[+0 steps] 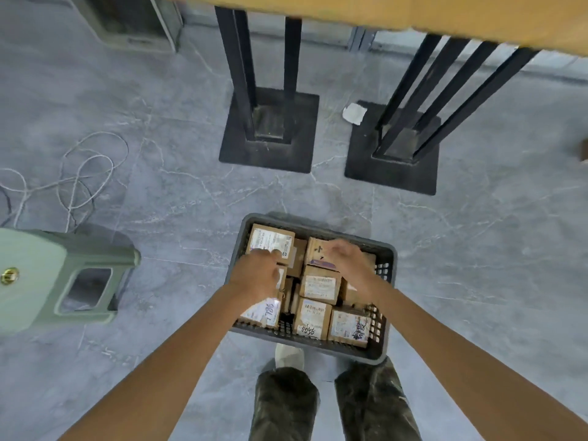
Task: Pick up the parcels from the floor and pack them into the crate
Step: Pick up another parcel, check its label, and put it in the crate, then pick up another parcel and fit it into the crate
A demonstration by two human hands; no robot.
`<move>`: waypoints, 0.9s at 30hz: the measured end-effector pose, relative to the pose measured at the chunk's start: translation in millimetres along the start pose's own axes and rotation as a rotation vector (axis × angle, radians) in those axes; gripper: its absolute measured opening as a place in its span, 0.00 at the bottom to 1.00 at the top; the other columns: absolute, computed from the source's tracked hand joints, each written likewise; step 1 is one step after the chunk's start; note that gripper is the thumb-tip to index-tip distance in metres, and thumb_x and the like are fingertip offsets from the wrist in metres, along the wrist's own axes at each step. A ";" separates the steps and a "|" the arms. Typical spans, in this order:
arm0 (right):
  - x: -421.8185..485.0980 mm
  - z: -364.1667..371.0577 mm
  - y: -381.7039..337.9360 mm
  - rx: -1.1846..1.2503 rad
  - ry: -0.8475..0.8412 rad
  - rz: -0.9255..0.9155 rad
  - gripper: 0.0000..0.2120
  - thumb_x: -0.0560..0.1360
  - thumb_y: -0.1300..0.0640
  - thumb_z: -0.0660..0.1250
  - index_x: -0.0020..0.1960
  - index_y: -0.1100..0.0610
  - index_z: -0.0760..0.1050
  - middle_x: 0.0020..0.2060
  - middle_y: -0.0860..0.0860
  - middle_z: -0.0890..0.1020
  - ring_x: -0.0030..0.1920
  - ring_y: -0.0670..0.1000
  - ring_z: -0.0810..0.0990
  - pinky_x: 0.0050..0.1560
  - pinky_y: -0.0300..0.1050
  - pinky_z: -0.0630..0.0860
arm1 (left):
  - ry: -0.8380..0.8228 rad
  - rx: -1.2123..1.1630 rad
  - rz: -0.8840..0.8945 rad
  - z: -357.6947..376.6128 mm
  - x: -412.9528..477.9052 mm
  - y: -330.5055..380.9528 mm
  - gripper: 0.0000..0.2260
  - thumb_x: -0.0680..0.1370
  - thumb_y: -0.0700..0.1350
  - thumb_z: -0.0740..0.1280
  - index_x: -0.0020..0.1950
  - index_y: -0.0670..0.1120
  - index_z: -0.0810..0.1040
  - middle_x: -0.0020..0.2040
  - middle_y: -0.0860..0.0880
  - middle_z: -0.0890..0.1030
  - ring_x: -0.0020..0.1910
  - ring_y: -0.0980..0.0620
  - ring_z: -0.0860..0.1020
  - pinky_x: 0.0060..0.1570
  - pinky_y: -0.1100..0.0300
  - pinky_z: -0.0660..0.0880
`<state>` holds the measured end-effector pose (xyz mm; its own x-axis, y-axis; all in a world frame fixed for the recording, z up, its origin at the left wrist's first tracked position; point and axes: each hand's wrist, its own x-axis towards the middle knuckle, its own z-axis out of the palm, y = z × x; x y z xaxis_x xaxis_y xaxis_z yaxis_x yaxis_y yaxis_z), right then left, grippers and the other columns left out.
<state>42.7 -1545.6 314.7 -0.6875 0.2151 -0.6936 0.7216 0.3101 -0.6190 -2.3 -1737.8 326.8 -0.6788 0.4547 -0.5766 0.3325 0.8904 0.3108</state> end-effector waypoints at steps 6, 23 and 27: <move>-100.7 -91.1 -122.0 0.036 0.158 -0.193 0.14 0.81 0.56 0.57 0.63 0.58 0.75 0.59 0.54 0.78 0.61 0.55 0.76 0.60 0.45 0.71 | 0.243 -0.195 0.094 -151.8 -60.0 91.1 0.16 0.79 0.43 0.59 0.68 0.49 0.71 0.61 0.44 0.77 0.61 0.44 0.74 0.59 0.48 0.73; -380.9 -352.4 -206.9 0.312 0.716 -0.684 0.09 0.81 0.55 0.58 0.58 0.51 0.75 0.52 0.42 0.78 0.57 0.42 0.75 0.50 0.22 0.67 | 0.673 -0.340 0.687 -385.8 -209.5 388.1 0.18 0.81 0.46 0.60 0.71 0.52 0.65 0.67 0.54 0.72 0.66 0.56 0.68 0.61 0.65 0.61; -410.1 -399.4 -163.1 0.321 0.814 -0.670 0.11 0.81 0.54 0.58 0.61 0.52 0.74 0.57 0.44 0.78 0.59 0.41 0.74 0.51 0.24 0.68 | 0.620 -0.377 0.793 -369.4 -210.4 457.3 0.18 0.81 0.47 0.59 0.71 0.51 0.65 0.67 0.55 0.71 0.67 0.57 0.67 0.61 0.66 0.60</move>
<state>174.2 -1314.5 847.2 -0.7112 0.6752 0.1959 0.0887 0.3625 -0.9277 50.7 -1433.4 869.3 -0.6070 0.7167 0.3433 0.6731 0.2340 0.7016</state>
